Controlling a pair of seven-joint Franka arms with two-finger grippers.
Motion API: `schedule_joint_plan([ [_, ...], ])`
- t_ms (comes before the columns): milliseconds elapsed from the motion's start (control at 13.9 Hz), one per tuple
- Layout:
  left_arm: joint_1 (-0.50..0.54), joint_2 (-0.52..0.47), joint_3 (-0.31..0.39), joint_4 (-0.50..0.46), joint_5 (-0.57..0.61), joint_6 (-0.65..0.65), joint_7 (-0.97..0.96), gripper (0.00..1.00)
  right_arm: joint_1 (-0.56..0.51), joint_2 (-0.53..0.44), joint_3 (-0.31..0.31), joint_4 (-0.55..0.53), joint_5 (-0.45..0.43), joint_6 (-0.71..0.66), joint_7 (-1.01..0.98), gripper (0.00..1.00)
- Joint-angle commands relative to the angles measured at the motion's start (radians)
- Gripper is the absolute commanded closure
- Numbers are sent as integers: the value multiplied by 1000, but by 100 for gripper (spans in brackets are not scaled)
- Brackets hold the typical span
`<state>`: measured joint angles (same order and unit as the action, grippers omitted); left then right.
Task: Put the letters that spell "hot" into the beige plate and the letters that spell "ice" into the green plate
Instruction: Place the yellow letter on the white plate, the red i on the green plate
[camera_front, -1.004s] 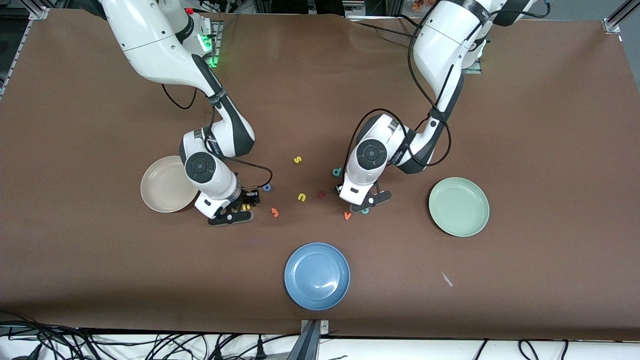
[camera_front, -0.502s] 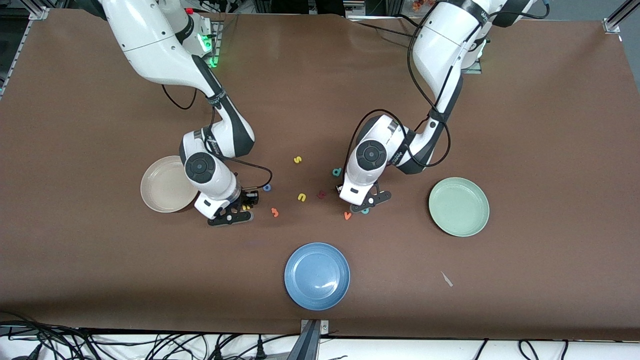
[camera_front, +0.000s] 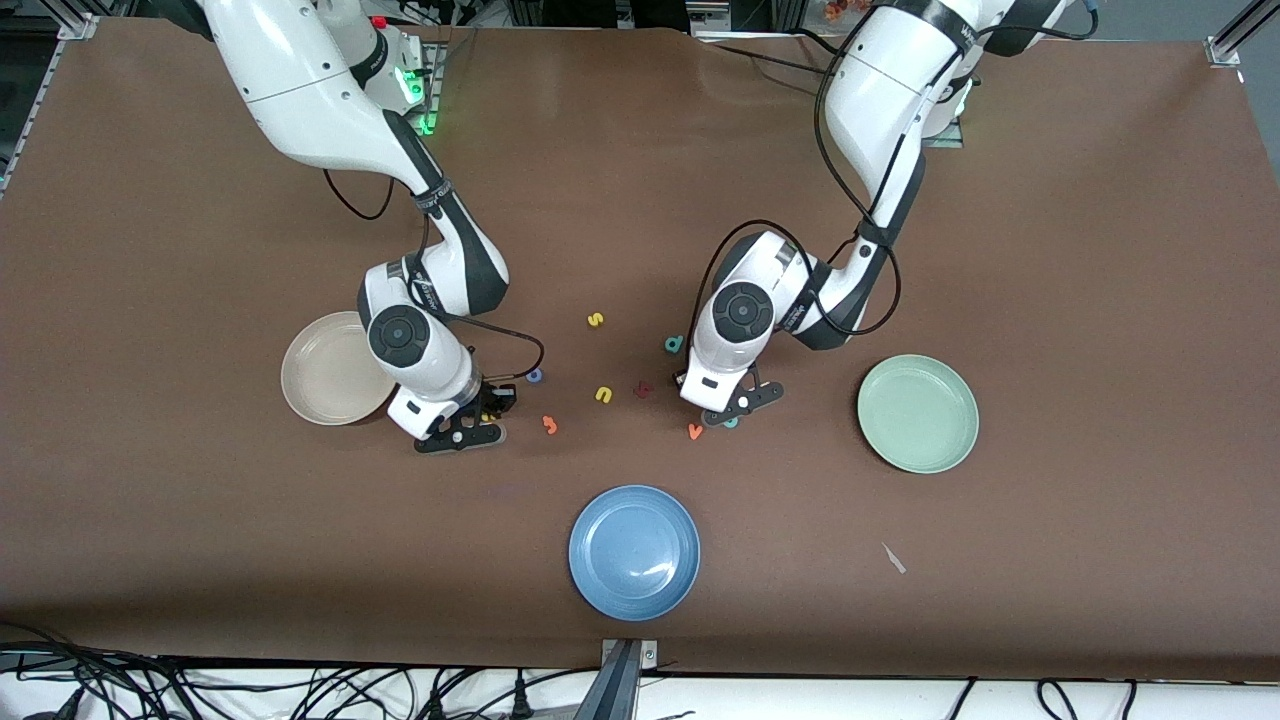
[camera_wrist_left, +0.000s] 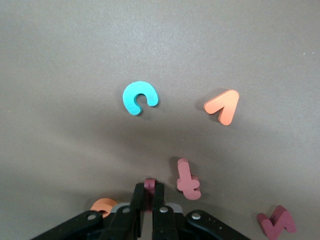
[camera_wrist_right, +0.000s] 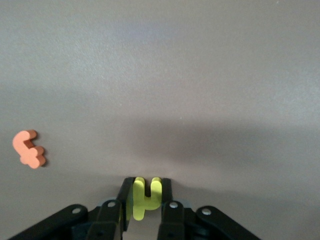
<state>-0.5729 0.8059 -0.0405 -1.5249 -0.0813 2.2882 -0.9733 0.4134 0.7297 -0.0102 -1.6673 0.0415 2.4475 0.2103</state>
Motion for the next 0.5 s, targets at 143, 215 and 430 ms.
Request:
schedule_joint_plan([
  [143, 33, -86, 7, 25, 73, -151, 8, 100, -45, -62, -19, 51, 1, -186, -70, 88],
  [215, 53, -106, 5, 37, 80, -183, 36, 100, -47, -81, -40, 44, 1, -230, -90, 88],
  [430, 117, -148, 7, 52, 77, -269, 239, 100, -47, -166, -89, -61, 1, -245, -141, 88],
])
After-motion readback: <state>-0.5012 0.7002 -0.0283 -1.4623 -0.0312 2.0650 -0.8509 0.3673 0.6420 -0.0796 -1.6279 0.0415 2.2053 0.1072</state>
